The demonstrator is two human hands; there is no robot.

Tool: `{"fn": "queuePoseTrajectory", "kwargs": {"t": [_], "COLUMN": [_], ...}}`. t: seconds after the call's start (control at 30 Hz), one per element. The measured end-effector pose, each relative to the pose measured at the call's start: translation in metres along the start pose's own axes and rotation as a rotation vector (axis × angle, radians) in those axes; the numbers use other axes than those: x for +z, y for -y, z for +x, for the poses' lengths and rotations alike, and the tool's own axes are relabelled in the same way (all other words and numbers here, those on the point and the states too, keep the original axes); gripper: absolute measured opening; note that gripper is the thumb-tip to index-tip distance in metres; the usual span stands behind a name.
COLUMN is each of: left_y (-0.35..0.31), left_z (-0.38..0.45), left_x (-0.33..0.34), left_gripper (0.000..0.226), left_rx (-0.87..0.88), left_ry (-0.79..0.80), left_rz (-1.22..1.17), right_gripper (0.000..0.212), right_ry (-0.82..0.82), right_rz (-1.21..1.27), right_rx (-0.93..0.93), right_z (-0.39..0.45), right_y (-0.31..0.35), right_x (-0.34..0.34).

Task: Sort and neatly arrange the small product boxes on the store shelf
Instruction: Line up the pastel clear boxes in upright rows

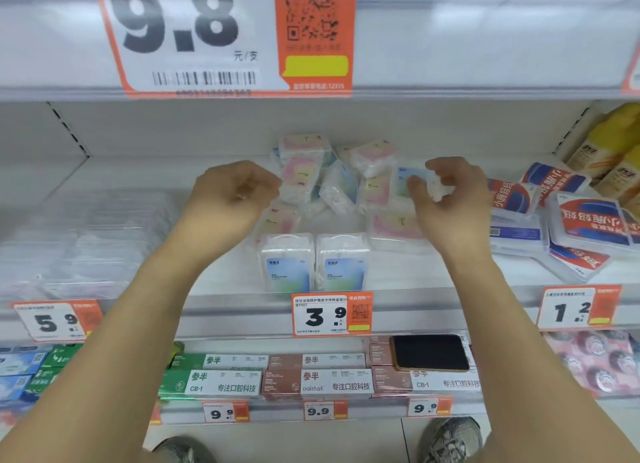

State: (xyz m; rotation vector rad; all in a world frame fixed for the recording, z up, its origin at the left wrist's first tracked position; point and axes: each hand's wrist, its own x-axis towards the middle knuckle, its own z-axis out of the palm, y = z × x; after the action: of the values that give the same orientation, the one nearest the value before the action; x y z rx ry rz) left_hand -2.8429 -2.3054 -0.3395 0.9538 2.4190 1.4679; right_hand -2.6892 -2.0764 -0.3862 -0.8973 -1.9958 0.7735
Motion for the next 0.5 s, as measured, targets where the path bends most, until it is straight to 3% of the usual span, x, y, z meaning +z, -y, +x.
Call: {"fn": "queuePoseTrajectory", "kwargs": {"t": [0.13,0.37,0.5], "left_y": [-0.033,-0.038,-0.028], "left_z": [0.036,0.098,0.115], "left_x": [0.024,0.072,0.074], "left_gripper": [0.022,0.05,0.085], "left_rx": [0.054,0.218,0.095], "left_ry": [0.13,0.424,0.587], "left_rz": [0.319,0.979,0.996], "right_gripper": [0.072,0.07,0.094], "right_ry": [0.187,0.214,0.227], "right_rz": [-0.206,0.044,0.148], "right_rx": [0.157,0.126,0.109], "right_z": [0.004,0.002,0.001], "right_y": [-0.008,-0.003,-0.006], "right_x": [0.015,-0.003,-0.011]}}
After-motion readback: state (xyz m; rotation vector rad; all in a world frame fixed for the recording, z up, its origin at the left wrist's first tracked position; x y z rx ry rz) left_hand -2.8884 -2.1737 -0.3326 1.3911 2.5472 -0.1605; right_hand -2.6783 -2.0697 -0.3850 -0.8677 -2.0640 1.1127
